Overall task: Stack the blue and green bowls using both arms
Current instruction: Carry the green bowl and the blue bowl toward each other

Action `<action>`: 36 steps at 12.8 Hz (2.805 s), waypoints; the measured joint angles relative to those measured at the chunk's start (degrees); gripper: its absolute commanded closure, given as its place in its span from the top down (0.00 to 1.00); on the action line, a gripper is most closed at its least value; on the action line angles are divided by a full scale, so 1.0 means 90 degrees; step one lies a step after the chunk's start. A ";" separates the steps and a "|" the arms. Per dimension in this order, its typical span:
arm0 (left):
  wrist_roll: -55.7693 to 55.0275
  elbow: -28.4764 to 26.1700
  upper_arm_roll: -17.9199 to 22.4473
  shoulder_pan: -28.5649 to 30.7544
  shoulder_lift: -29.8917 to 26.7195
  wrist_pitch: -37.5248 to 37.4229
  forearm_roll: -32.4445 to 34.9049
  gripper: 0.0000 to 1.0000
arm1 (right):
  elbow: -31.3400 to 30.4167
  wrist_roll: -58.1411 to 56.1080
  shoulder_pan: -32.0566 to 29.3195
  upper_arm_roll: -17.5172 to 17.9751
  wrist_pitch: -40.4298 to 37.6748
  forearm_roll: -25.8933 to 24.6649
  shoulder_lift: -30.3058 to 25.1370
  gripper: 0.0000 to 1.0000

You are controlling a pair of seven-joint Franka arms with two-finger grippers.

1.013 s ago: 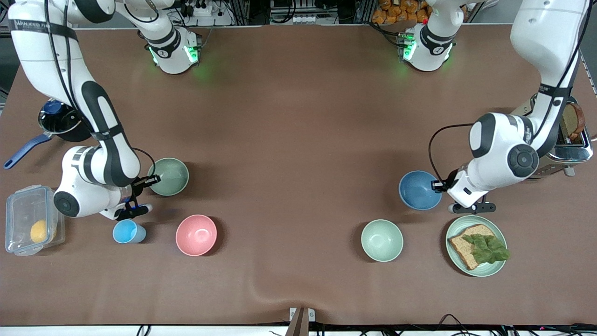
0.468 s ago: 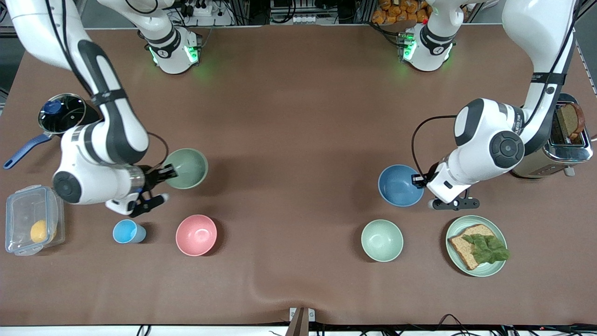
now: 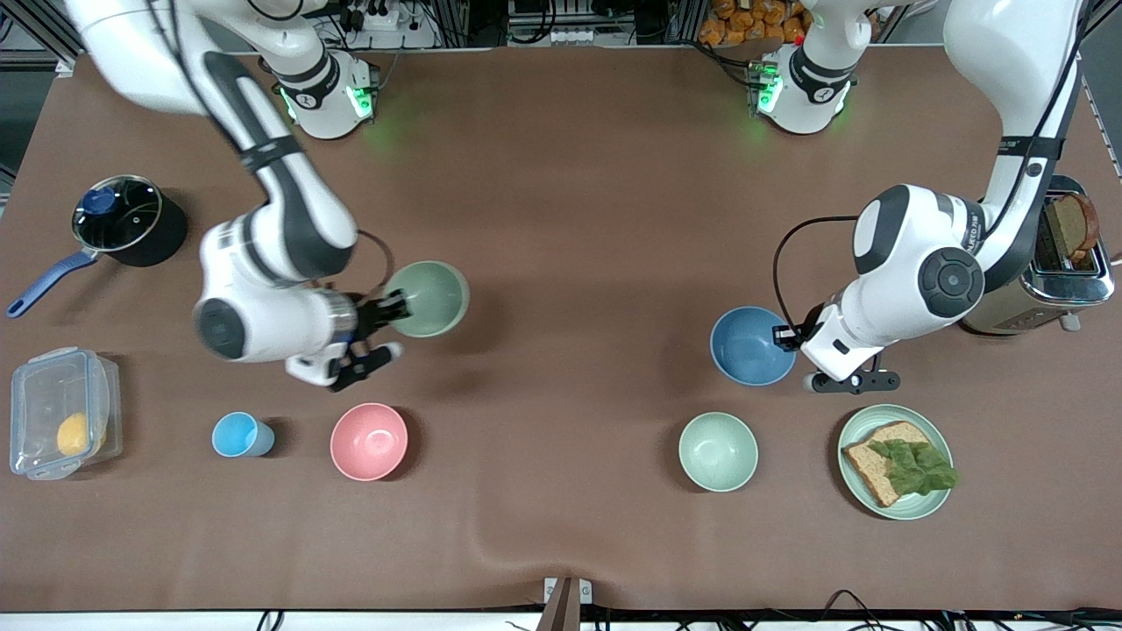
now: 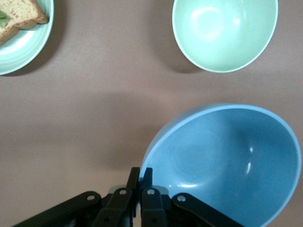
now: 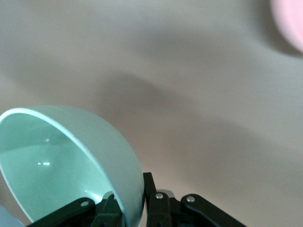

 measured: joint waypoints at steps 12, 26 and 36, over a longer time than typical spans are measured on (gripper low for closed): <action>-0.0320 -0.0018 -0.0050 -0.0159 0.0018 -0.0029 0.0000 0.00 | -0.0092 0.2891 0.2180 -0.0019 0.2389 0.0072 0.1178 0.00; -0.1709 -0.0283 -0.0500 -0.0700 0.0113 0.0135 0.0000 0.00 | 0.0107 0.2921 0.1631 -0.0165 0.1632 0.0070 0.0817 1.00; -0.2672 -0.0296 -0.0543 -0.1422 0.0116 0.0143 0.0000 0.00 | 0.0110 0.2876 0.1158 -0.0515 0.0782 -0.1167 0.0353 1.00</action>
